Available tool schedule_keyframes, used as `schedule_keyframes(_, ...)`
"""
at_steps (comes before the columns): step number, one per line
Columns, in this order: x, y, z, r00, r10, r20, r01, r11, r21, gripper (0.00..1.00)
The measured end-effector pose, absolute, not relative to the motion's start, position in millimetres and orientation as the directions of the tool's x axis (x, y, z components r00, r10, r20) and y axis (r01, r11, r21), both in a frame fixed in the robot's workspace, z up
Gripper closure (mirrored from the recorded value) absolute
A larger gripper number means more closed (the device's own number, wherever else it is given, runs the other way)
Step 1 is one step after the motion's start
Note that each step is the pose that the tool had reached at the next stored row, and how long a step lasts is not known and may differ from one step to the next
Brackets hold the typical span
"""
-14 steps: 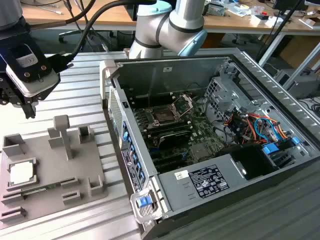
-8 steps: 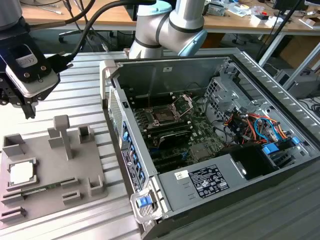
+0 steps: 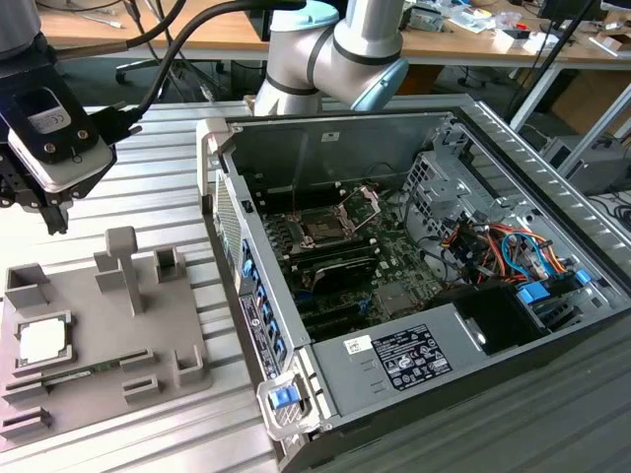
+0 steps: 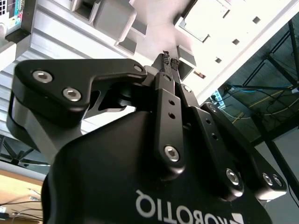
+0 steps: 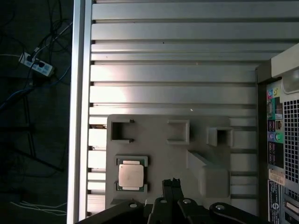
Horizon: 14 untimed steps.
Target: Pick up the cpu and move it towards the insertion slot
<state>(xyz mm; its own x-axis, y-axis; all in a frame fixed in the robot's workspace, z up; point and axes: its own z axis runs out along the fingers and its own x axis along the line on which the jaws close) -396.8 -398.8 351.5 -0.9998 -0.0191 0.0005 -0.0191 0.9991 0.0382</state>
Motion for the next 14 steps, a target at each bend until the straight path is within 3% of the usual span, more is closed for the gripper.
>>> schedule_keyframes(14, -399.3, -398.8, 350.6, -1.000, -0.019, 0.001, -0.019, 0.999, 0.038, 0.89)
